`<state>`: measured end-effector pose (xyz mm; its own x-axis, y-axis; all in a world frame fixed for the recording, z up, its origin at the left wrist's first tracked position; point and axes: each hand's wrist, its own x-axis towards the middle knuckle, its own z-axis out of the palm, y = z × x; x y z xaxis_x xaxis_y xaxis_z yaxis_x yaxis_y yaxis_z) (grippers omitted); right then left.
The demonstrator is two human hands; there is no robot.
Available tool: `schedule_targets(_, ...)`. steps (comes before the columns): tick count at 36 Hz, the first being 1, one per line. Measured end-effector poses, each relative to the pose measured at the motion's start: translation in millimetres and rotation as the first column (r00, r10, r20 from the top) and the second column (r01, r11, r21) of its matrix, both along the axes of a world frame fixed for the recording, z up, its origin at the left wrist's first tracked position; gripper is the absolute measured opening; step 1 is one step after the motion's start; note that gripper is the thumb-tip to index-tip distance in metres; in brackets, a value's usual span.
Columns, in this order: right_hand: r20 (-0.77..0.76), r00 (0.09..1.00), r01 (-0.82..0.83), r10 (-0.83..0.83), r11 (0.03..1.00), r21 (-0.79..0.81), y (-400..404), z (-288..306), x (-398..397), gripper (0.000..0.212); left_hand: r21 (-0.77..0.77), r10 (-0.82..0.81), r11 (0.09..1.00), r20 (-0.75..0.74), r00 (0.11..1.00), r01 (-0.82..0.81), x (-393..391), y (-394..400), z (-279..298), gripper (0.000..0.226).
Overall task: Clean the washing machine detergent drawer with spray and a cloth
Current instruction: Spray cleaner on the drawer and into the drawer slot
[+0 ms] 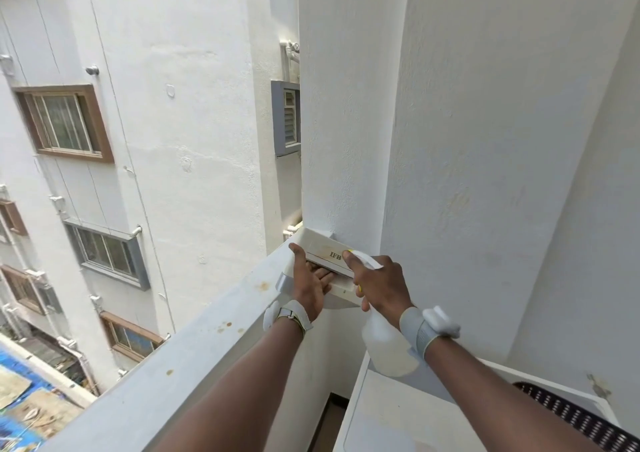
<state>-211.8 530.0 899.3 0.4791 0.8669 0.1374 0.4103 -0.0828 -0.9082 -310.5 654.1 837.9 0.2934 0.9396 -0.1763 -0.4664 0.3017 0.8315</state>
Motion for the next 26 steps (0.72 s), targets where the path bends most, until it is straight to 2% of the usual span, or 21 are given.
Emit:
schedule_targets(4, -0.101, 0.994, 0.03, -0.032, 0.999, -0.021, 7, -6, -2, 0.056, 0.006, 0.002, 1.0, -0.017, 1.0, -0.002, -1, 3, -1, 0.112)
schedule_targets(8, -0.112, 0.994, 0.001, -0.005, 0.999, -0.033, 7, -8, 8, 0.051, 0.014, 0.008, 1.0, -0.024, 1.0, -0.008, -3, 8, -2, 0.111)
schedule_targets(13, -0.239, 0.956, 0.174, -0.168, 0.985, 0.001, 9, -11, 28, 0.065, 0.055, 0.015, 0.998, -0.099, 0.995, -0.01, -5, 17, -7, 0.101)
schedule_targets(15, -0.238, 0.965, 0.113, -0.113, 0.994, -0.011, 7, -8, 32, 0.062, 0.078, -0.012, 0.997, -0.148, 0.989, 0.024, -6, 16, -10, 0.088)
schedule_targets(18, -0.148, 0.989, -0.013, 0.008, 0.999, -0.029, 4, -1, 30, 0.051, 0.157, -0.03, 0.985, -0.276, 0.961, 0.076, -8, 16, -14, 0.046)
schedule_targets(19, -0.127, 0.992, -0.026, 0.024, 0.999, -0.019, 5, 1, 29, 0.052, 0.198, -0.028, 0.976, -0.315, 0.949, 0.094, -6, 17, -16, 0.039)
schedule_targets(21, -0.14, 0.99, 0.0, 0.002, 1.0, 0.014, 9, 3, 24, 0.057, 0.271, 0.011, 0.958, -0.371, 0.929, 0.097, -5, 20, -21, 0.041)
schedule_targets(23, -0.197, 0.98, 0.04, -0.032, 0.998, 0.037, 13, 6, 20, 0.058, 0.322, 0.062, 0.944, -0.402, 0.913, 0.077, -4, 23, -28, 0.052)
schedule_targets(26, -0.182, 0.983, -0.011, 0.014, 1.0, 0.016, 14, 12, 14, 0.056, 0.38, 0.139, 0.924, -0.457, 0.879, 0.052, -2, 22, -33, 0.067)
